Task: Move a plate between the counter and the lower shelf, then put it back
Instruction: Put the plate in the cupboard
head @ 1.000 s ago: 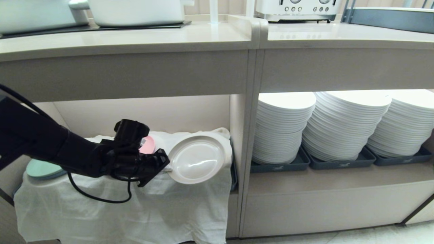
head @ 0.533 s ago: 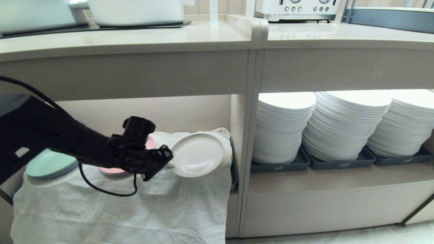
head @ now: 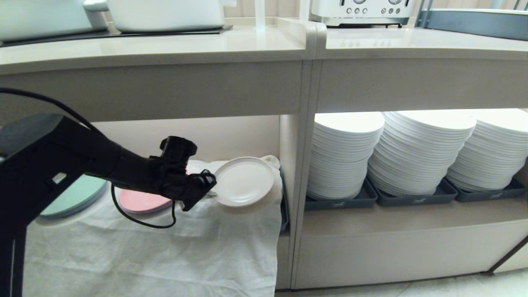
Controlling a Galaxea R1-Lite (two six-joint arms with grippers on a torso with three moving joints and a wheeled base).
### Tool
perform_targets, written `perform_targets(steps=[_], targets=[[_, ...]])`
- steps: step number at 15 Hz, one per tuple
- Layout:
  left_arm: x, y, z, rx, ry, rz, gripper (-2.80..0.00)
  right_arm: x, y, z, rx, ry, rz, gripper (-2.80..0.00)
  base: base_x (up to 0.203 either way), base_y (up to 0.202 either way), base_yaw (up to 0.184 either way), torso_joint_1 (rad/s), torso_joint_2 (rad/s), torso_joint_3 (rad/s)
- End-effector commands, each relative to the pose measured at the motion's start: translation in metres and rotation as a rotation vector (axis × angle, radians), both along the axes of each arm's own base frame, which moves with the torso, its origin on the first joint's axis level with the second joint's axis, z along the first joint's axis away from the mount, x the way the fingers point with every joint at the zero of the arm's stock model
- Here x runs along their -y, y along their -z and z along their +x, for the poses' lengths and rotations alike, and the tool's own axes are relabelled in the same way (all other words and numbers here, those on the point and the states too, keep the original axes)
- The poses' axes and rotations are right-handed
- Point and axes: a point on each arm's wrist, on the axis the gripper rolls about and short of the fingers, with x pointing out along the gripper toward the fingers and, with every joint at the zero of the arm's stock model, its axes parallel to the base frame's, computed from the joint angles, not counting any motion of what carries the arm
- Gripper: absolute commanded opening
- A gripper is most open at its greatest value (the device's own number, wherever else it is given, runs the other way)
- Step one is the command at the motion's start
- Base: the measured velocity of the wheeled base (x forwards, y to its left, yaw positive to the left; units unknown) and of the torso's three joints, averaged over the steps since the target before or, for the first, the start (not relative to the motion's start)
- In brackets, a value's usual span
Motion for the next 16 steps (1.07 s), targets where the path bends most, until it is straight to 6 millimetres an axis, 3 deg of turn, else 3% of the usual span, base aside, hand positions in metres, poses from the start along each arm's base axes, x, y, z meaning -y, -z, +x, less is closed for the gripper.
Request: perform_targets(steps=[1, 16], targets=[[0.0013, 0.0017, 0.0056, 0.004, -0.003, -0.006, -2.80, 0.0000, -0.0001, 0.0000, 0.001, 0.000, 0.001, -2.80, 0.000, 0.000, 0.000, 0.000, 0.00, 0.000], [0.0108, 0.0074, 0.0111, -0.014, 0.016, 0.020, -2.80, 0.0000, -0.0001, 0.0001, 0.000, 0.000, 0.001, -2.80, 0.000, 0.000, 0.000, 0.000, 0.00, 0.000]])
